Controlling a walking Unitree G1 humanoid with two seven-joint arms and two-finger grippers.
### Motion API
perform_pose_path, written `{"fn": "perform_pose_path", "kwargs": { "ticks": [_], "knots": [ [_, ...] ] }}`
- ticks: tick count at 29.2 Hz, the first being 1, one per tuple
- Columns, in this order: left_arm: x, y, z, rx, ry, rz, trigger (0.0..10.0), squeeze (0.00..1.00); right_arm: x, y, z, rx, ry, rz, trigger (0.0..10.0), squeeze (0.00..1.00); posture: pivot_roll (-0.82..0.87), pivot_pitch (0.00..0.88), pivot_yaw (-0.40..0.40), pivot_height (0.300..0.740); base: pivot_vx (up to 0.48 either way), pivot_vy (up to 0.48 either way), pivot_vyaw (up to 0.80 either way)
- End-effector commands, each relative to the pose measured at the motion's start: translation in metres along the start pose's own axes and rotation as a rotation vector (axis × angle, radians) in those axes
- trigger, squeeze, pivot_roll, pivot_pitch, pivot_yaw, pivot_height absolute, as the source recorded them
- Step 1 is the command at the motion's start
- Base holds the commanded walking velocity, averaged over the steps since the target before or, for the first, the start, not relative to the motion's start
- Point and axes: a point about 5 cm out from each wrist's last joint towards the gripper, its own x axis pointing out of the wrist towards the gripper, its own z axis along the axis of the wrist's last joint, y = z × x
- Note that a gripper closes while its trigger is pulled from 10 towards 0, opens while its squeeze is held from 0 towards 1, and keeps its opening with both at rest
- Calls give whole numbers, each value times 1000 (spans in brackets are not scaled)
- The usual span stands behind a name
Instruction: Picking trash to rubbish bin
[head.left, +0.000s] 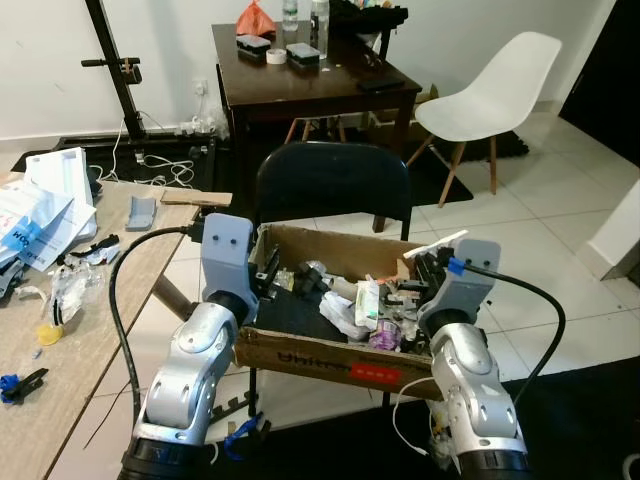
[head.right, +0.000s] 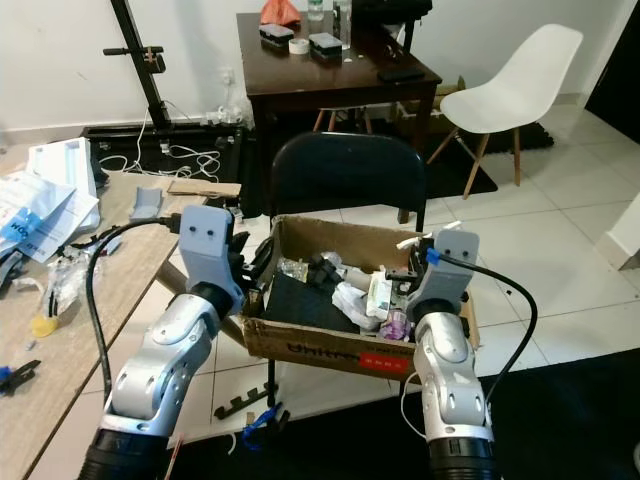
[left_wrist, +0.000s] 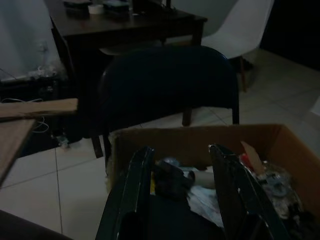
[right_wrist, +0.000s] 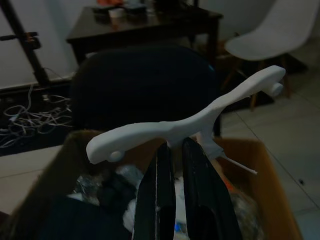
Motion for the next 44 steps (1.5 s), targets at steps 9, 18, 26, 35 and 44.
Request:
{"fn": "perform_pose_path", "kwargs": {
  "ticks": [9, 18, 26, 35, 44],
  "knots": [
    [-2, 2, -3, -13, 8, 8, 10000, 0, -1, 5, -6, 5, 26, 16, 10000, 0, 65, 48, 9, 740, 336, 0, 0],
    [-2, 4, -3, -8, 13, 10, 10000, 0, -3, 6, -10, 9, 42, 17, 10000, 0, 71, 61, 9, 740, 323, 0, 0],
    [-2, 8, -3, 25, 8, 50, 10000, 0, -1, 7, -17, -4, 87, 40, 10000, 0, 71, 71, 13, 740, 70, 0, 0],
    [1, 10, -1, 52, 16, 66, 10000, 0, 6, -14, -34, 31, 168, -37, 10000, 0, 97, 86, 16, 740, 0, 0, 0],
    [1, -13, -21, 192, 122, -297, 10000, 0, 16, -30, -51, -13, 271, -77, 10000, 0, 109, 104, 30, 740, 0, 0, 0]
  ]
}}
